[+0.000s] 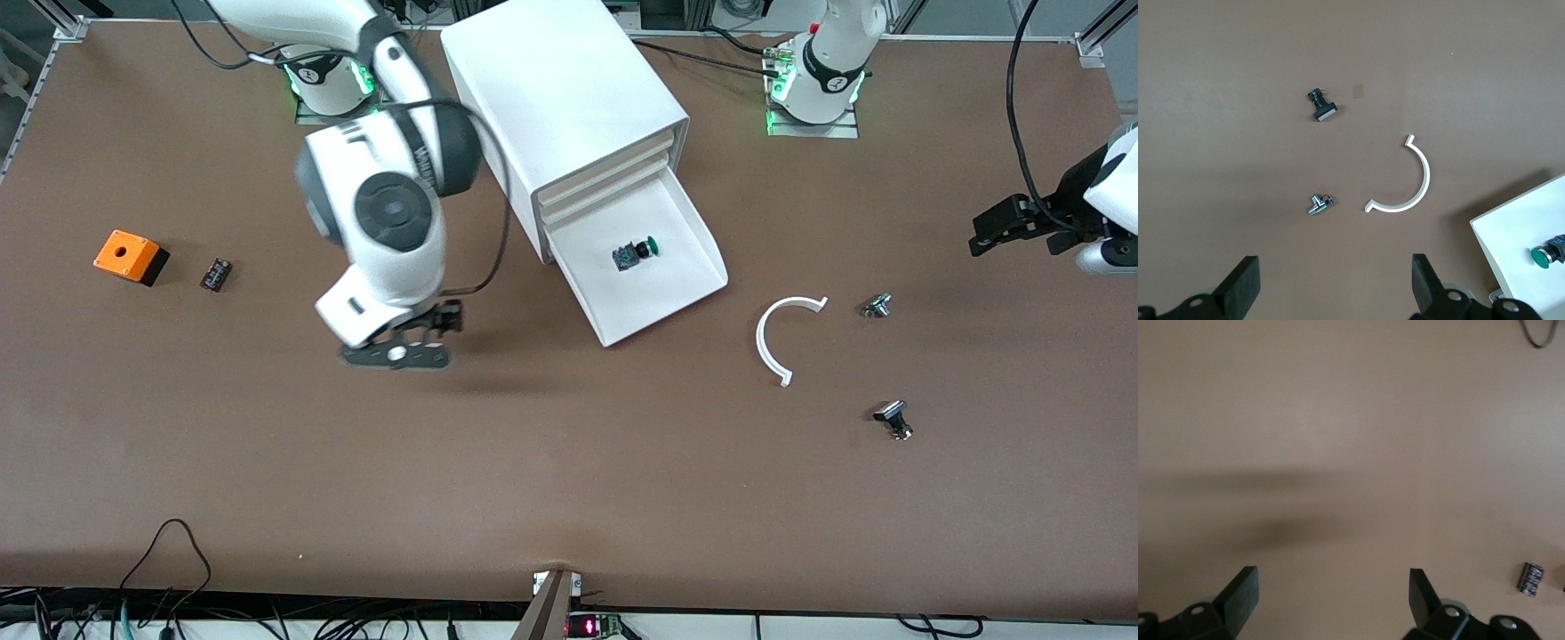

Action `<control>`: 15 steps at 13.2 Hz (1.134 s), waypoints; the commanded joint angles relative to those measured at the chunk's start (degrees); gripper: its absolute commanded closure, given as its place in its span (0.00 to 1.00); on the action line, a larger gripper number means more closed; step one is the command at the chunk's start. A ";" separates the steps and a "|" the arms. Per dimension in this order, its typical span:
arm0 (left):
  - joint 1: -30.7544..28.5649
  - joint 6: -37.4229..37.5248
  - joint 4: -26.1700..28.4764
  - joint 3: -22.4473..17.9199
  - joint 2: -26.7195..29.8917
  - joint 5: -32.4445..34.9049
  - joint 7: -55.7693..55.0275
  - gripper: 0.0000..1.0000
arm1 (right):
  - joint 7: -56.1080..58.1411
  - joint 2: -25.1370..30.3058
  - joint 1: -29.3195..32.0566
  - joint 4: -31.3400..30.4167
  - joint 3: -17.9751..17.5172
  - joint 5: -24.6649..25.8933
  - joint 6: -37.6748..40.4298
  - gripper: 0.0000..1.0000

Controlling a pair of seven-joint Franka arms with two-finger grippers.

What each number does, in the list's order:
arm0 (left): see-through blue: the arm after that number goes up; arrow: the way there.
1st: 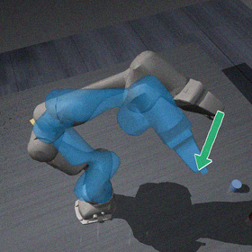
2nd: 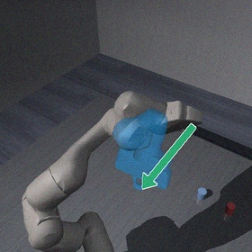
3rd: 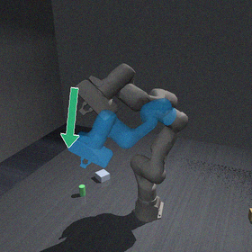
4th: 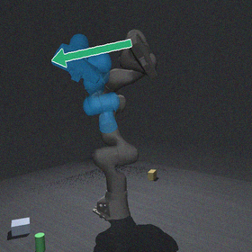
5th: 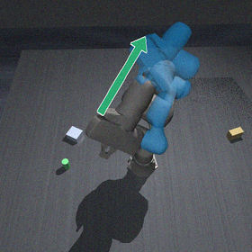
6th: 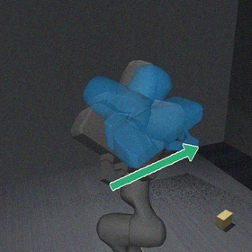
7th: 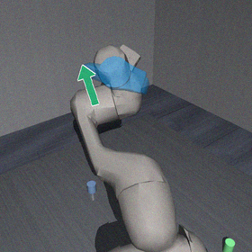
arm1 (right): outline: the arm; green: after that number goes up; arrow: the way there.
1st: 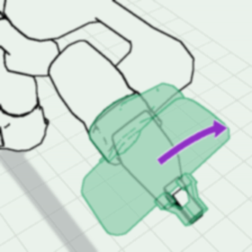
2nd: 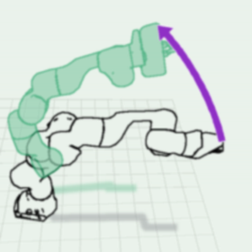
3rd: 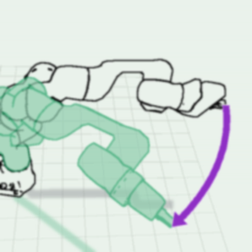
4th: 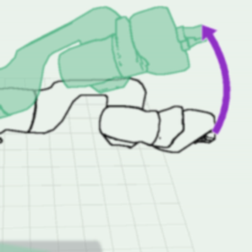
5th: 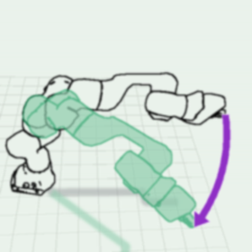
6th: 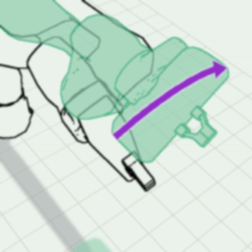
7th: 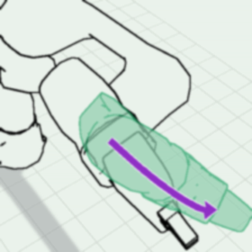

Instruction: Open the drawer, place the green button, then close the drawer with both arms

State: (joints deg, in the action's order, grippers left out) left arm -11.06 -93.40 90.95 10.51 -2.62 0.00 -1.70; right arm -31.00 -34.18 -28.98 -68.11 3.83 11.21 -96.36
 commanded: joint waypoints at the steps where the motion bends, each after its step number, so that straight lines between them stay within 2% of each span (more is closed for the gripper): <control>1: -0.19 1.56 -1.57 0.13 -0.37 -0.79 -0.23 0.00 | -0.47 5.34 7.07 -5.53 -1.28 -1.19 -1.72 0.00; 2: -0.19 1.47 -1.57 0.13 -0.37 -0.88 -0.23 0.00 | 0.84 6.92 9.71 -7.11 -1.81 -1.88 -2.86 0.00; 3: -0.19 1.56 -1.57 0.13 -0.28 -0.88 -0.23 0.00 | 3.73 9.72 12.08 -9.91 -2.07 -4.76 -4.96 0.00; 5: -0.19 1.56 -1.57 0.13 -0.37 -0.88 -0.23 0.00 | 9.70 15.61 17.53 -17.72 -2.69 -8.21 -8.82 0.00; 7: -0.19 1.56 -1.65 0.13 -0.37 -0.79 -0.23 0.00 | 17.78 17.83 27.08 -19.95 -8.98 -8.39 -8.76 0.00; 8: -0.19 1.56 -1.66 0.13 -0.37 -0.88 -0.23 0.00 | 22.08 18.45 30.62 -19.96 -10.76 -8.39 -8.67 0.00; 12: -0.10 1.56 -1.74 0.22 -0.37 -0.88 -0.06 0.00 | 30.81 20.99 30.92 -18.03 -9.02 -7.52 -4.99 0.00; 15: -0.10 1.56 -1.74 0.22 -0.37 -0.88 -0.23 0.00 | 30.65 21.44 31.09 -16.70 -6.04 -8.57 1.85 0.00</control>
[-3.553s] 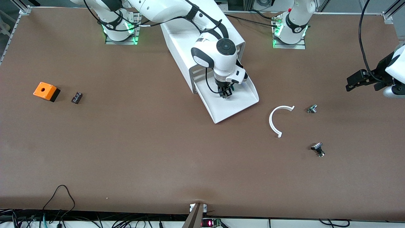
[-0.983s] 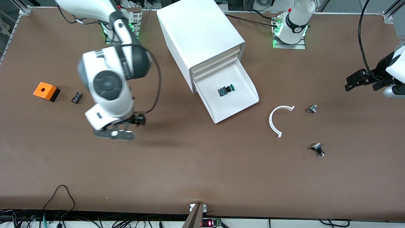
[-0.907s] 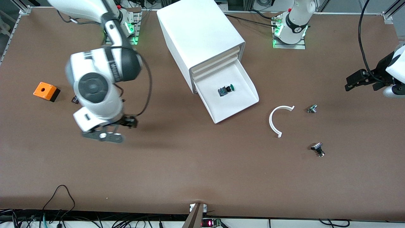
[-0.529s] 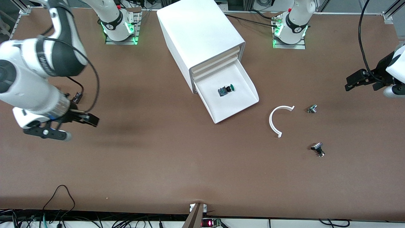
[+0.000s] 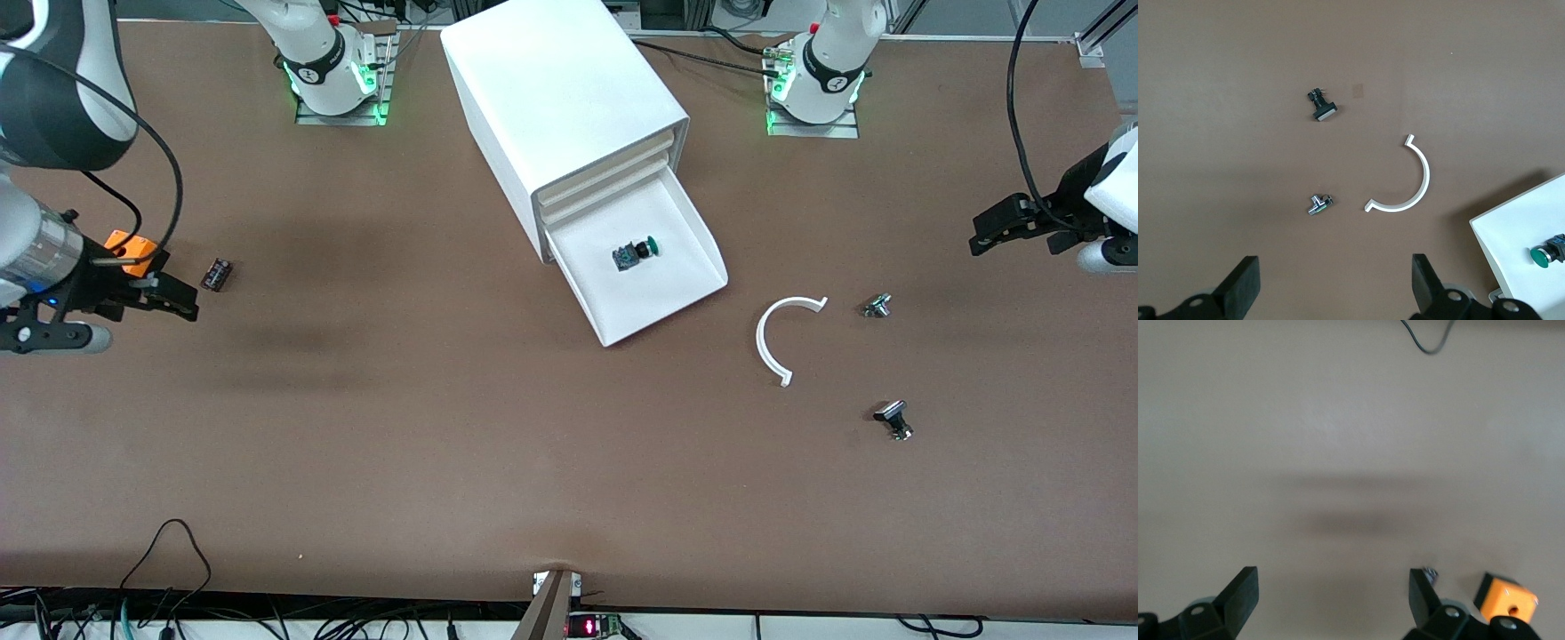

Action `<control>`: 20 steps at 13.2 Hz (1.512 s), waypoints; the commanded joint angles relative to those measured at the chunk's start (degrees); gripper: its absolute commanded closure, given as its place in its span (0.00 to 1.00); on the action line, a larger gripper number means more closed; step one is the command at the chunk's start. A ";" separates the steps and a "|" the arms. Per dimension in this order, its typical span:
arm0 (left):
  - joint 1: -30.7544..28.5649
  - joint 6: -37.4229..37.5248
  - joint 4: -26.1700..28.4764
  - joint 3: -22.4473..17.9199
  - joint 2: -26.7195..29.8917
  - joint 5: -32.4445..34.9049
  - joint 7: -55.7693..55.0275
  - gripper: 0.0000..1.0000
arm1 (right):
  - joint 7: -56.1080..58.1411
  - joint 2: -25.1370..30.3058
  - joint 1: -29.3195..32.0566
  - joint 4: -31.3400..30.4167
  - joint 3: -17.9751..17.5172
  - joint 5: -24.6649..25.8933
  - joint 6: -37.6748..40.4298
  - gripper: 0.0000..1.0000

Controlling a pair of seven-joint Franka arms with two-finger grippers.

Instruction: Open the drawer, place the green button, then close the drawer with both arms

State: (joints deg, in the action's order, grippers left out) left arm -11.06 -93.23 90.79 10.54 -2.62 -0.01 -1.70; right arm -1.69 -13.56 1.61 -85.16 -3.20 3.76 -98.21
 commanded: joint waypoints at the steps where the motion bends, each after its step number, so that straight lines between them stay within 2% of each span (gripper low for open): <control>1: -0.10 1.38 -1.58 0.18 -0.37 -0.87 -0.23 0.00 | 1.08 1.34 0.41 0.34 0.92 -1.13 4.77 0.00; 7: -0.10 1.38 -1.58 0.18 -0.37 -0.87 -0.32 0.00 | 1.52 3.10 0.59 0.34 2.06 -1.21 5.31 0.00; 12: -0.10 1.38 -1.58 0.18 -0.37 -0.87 -0.41 0.00 | 4.50 3.02 0.50 0.26 1.89 -3.05 5.48 0.00; 20: -0.10 1.38 -1.58 0.18 -0.37 -0.87 -0.41 0.00 | 3.80 2.75 0.41 0.34 1.71 -2.44 4.96 0.00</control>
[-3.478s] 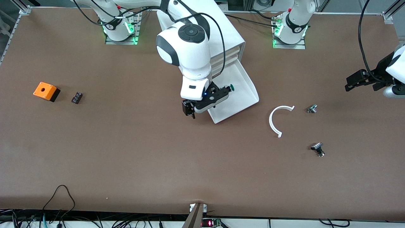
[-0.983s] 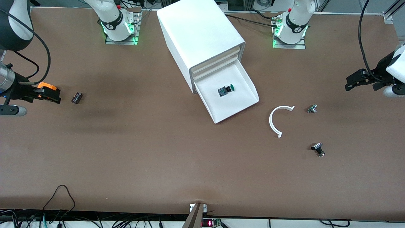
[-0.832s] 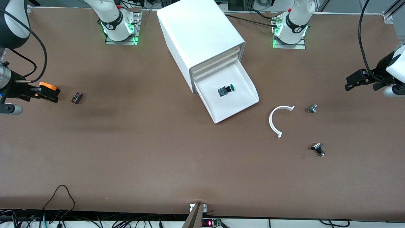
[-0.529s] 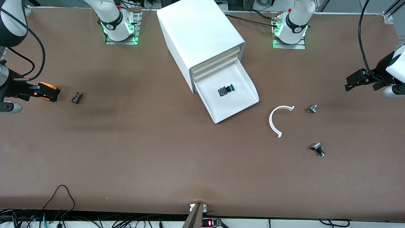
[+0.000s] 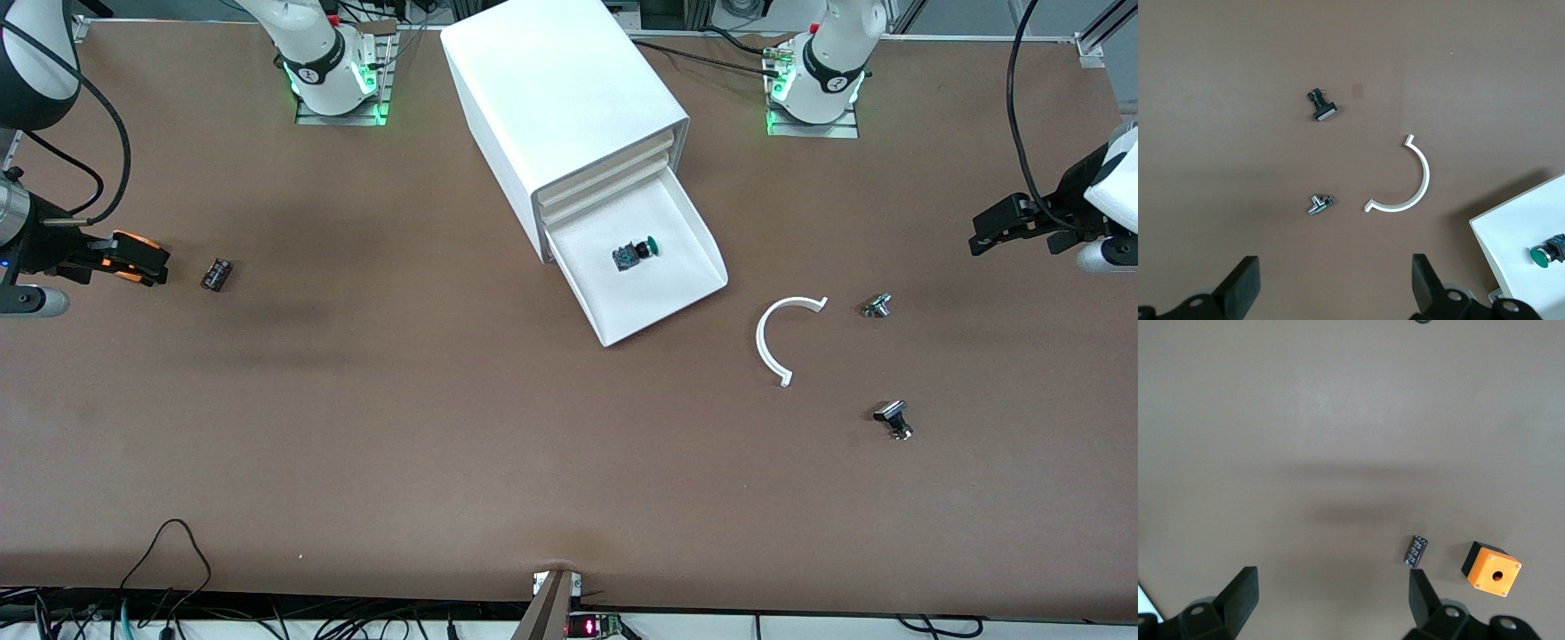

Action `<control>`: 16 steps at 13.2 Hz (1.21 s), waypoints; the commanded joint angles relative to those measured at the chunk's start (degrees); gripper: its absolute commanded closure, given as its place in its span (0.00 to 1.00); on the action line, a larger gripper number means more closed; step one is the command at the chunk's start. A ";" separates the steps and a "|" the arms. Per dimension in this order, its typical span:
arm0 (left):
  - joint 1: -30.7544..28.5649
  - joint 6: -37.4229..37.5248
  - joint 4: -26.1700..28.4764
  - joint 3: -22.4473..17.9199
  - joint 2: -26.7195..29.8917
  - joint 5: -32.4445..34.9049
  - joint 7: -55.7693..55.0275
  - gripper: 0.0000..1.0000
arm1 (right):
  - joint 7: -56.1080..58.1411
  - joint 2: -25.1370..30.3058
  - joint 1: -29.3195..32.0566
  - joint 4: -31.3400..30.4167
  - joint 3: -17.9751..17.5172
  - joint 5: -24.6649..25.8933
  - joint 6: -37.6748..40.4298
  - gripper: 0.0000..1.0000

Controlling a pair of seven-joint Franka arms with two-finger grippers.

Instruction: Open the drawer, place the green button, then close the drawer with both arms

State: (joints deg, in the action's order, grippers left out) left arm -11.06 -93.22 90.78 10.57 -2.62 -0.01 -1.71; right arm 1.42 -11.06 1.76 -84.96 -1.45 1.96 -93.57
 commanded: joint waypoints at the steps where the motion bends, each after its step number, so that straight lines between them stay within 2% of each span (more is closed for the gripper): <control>1: -0.10 1.37 -1.57 0.15 -0.37 -0.87 -0.40 0.00 | 0.60 0.43 0.26 0.15 0.04 -0.73 0.49 0.00; 16: 0.43 1.37 -1.83 0.15 -0.63 -0.69 -0.32 0.00 | 0.68 0.60 0.26 -0.12 -0.05 -0.29 -0.13 0.00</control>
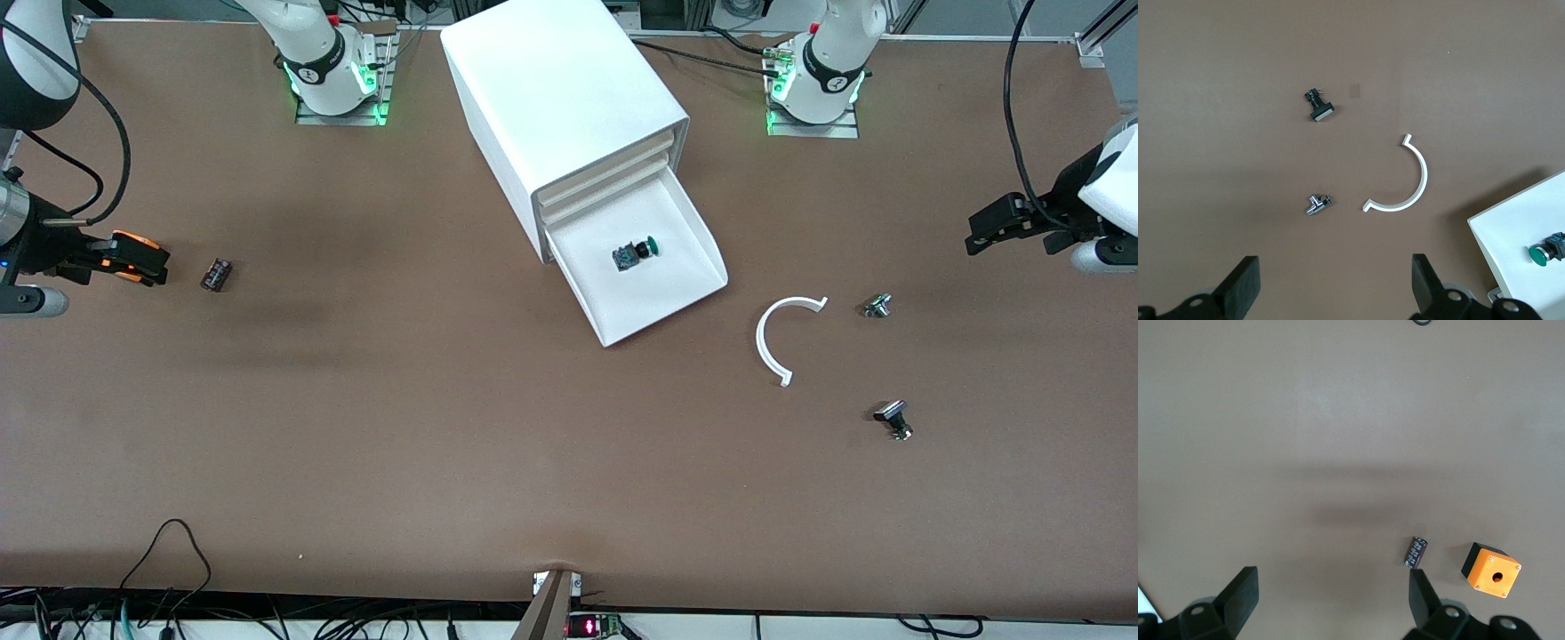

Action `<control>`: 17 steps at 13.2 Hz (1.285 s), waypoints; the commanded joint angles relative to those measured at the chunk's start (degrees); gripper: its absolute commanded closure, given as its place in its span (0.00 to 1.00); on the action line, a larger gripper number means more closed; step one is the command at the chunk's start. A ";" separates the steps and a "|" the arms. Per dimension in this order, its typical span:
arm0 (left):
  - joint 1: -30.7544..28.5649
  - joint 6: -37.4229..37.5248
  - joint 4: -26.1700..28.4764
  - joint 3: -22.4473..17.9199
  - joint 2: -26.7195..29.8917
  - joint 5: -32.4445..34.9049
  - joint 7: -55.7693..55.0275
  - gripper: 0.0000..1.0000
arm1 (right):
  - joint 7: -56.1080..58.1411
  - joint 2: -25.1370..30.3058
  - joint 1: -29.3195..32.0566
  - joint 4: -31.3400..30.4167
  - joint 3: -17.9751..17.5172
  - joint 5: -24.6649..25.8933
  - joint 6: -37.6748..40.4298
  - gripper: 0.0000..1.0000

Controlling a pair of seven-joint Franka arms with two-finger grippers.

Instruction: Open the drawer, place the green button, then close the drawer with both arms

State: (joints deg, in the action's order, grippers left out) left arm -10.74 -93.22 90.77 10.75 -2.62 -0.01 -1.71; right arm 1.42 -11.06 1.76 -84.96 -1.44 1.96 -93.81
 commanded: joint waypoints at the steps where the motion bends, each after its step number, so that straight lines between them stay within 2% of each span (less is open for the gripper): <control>1: 0.11 1.37 -1.92 -0.03 -0.81 -0.34 -0.23 0.00 | 0.68 1.04 0.26 -0.38 -0.06 -0.21 0.29 0.00; 7: 0.37 0.94 -3.59 0.06 -6.34 0.45 3.38 0.00 | 0.60 4.46 0.17 -6.17 -0.14 0.58 -1.63 0.00; 9: 1.16 1.11 -3.85 0.06 -12.20 2.64 3.47 0.00 | 0.68 6.66 0.26 -9.60 -0.06 0.58 -4.61 0.00; 11: 1.08 0.94 -3.85 -0.11 -13.29 2.39 4.86 0.00 | 0.68 6.75 0.26 -9.70 -0.06 0.58 -4.80 0.00; 13: 1.51 0.93 -3.59 0.15 -14.51 1.59 5.92 0.00 | 0.68 6.67 0.26 -9.70 0.03 0.50 -4.72 0.00; 15: 2.48 0.59 -3.68 0.85 -16.79 -3.47 4.70 0.00 | 0.68 6.58 0.26 -9.44 0.03 0.58 -4.89 0.00; 17: 4.50 -3.35 -2.80 0.94 -19.08 -6.22 -2.72 0.00 | 0.68 6.49 0.26 -9.35 0.03 0.58 -4.80 0.00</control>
State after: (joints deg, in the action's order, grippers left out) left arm -7.86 -94.34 89.35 11.59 -18.67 -4.17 0.81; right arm 1.43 -6.02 1.78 -92.68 -1.36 2.14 -97.80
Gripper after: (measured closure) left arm 0.000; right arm 0.000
